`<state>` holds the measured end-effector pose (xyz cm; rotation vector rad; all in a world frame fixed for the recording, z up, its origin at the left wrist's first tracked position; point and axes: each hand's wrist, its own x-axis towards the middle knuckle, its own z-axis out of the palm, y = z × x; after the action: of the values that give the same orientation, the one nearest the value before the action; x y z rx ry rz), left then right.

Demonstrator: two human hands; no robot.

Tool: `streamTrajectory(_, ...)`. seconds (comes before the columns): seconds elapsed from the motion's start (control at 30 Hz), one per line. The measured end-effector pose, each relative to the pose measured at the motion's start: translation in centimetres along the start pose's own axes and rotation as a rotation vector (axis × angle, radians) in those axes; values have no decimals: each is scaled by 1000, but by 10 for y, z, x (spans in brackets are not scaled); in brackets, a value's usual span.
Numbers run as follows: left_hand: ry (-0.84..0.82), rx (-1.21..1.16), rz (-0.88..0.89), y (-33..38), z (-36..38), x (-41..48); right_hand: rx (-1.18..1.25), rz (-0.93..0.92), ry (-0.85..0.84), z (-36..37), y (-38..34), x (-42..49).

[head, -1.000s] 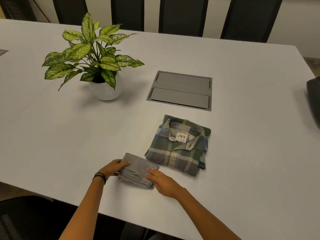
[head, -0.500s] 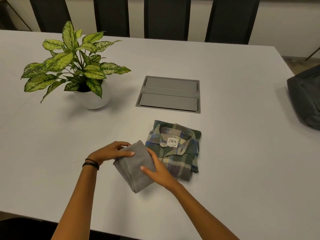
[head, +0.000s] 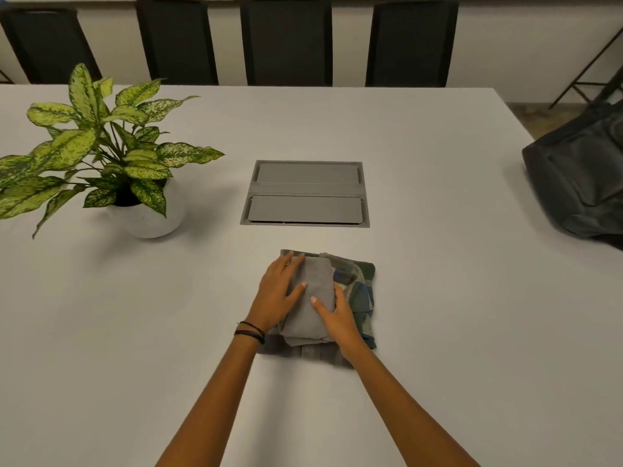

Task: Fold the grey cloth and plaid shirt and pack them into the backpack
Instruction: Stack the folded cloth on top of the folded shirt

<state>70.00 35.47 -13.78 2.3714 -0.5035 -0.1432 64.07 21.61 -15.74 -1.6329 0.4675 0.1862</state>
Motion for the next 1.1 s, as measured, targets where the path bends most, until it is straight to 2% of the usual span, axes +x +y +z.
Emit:
streamTrajectory(0.2, -111, 165, 67, -14, 26, 1, 11, -21, 68, -1, 9, 10)
streamTrajectory(0.27, -120, 206, 76, -17, 31, 0, -53, -66, 119, 1, 13, 9)
streamTrajectory(0.37, -131, 248, 97, -25, 39, -7, -265, -224, 195, 7, 22, 4)
streamTrajectory(0.53, -163, 260, 80, -46, 52, -21, -751, -378, 162, 11, 41, -6)
streamTrajectory(0.63, -193, 242, 45, -46, 58, -24, -841, -406, 121, 5, 52, -2)
streamTrajectory(0.8, -226, 164, -3, -53, 64, -19, -919, -448, 10, -5, 63, 7)
streamTrajectory(0.97, -257, 92, -34, -46, 60, -11, -927, -351, -103, -14, 53, 12)
streamTrajectory(1.1, -242, 86, -58, -34, 41, -1, -693, -271, -220, -28, 30, 12)
